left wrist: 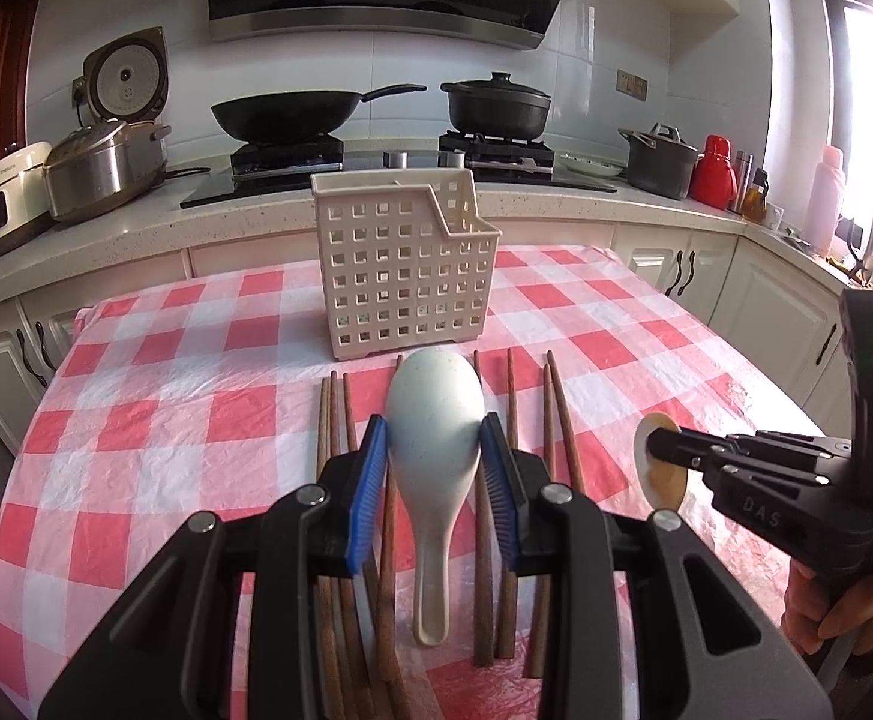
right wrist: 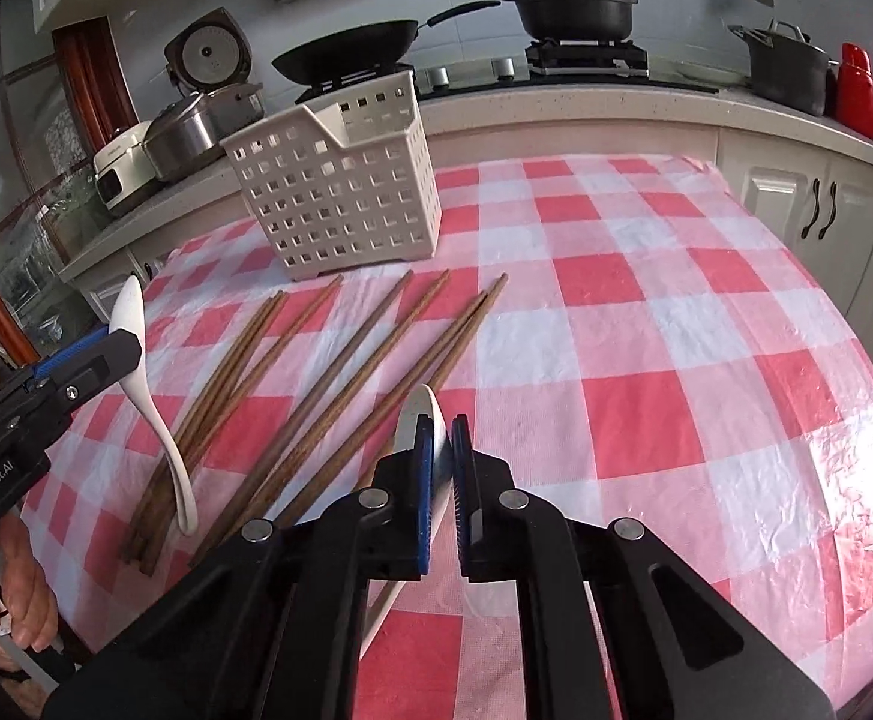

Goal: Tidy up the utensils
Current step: 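Lift the white spoons off the cloth with both tools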

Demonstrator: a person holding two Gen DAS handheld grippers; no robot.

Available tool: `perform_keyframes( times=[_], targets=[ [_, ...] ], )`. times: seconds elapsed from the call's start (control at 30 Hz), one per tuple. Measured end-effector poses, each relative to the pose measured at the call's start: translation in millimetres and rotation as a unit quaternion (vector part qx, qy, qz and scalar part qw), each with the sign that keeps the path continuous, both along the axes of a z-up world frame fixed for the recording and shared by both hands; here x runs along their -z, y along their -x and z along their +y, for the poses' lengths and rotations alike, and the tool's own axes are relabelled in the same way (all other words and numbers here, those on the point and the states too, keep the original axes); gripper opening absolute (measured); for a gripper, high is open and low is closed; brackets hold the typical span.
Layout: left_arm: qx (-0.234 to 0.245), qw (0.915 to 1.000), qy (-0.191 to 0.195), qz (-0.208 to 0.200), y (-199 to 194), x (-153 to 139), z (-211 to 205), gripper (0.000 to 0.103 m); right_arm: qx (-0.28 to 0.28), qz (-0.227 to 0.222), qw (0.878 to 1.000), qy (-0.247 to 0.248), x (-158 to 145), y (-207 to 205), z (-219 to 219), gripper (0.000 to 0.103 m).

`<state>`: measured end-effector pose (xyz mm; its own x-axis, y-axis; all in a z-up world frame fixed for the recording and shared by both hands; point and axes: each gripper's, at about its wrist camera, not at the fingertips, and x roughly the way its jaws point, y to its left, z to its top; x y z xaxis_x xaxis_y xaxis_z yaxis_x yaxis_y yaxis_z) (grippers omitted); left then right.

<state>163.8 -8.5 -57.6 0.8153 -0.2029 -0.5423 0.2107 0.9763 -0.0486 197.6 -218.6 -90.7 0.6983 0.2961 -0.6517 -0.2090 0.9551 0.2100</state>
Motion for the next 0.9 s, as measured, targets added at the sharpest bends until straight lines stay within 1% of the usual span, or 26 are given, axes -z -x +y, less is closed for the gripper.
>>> perform_keyframes(
  times=[0.17,0.2,0.23,0.27,0.4,0.47,0.53,0.57,0.63,0.67,0.77,0.8,0.83,0.87,0.9],
  targets=[
    [-0.001,0.9998,0.002,-0.021,3,-13,3,0.03,-0.004,-0.063,0.998,0.005,-28,3,7,0.008],
    [-0.001,0.9997,0.003,-0.024,3,-16,4,0.028,-0.003,-0.075,0.997,0.006,-32,2,8,0.008],
    [-0.002,0.9996,0.005,-0.026,2,-17,5,0.023,-0.004,-0.084,0.996,0.006,-35,0,9,0.008],
    [-0.003,0.9996,0.006,-0.026,1,-18,5,0.006,-0.004,-0.092,0.996,0.008,-38,-2,11,0.008],
    [-0.003,0.9997,0.014,-0.021,-9,-21,10,0.005,-0.01,-0.11,0.994,0.022,-47,-9,19,0.008],
    [-0.003,0.9998,0.011,-0.017,-13,-19,10,0.005,-0.01,-0.108,0.994,0.019,-47,-12,20,0.008],
    [0.0,0.9999,0.014,-0.003,-18,-13,10,0.005,-0.007,-0.102,0.995,0.014,-44,-14,18,0.008],
    [0.001,0.9998,0.018,0.008,-21,-9,11,0.006,-0.007,-0.097,0.995,0.012,-41,-15,17,0.008],
    [-0.003,0.9992,0.024,0.033,-31,1,12,0.016,-0.011,-0.089,0.996,0.014,-36,-15,18,0.008],
    [-0.005,0.999,0.023,0.039,-35,5,12,0.023,-0.012,-0.086,0.996,0.016,-34,-15,20,0.008],
    [-0.013,0.9979,0.023,0.058,-60,16,14,0.028,-0.016,-0.081,0.997,0.012,-31,-16,20,0.008],
    [-0.013,0.9973,0.027,0.066,-69,19,14,0.031,-0.016,-0.08,0.997,0.01,-31,-16,20,0.008],
    [-0.015,0.9969,0.03,0.071,-77,22,14,0.039,-0.016,-0.079,0.997,0.007,-31,-17,19,0.008],
    [-0.019,0.9965,0.032,0.075,-87,24,13,0.042,-0.017,-0.079,0.997,0.005,-31,-18,18,0.008],
    [-0.023,0.9962,0.029,0.079,-96,27,11,0.042,-0.018,-0.078,0.997,0.005,-31,-19,18,0.008]
  ],
)
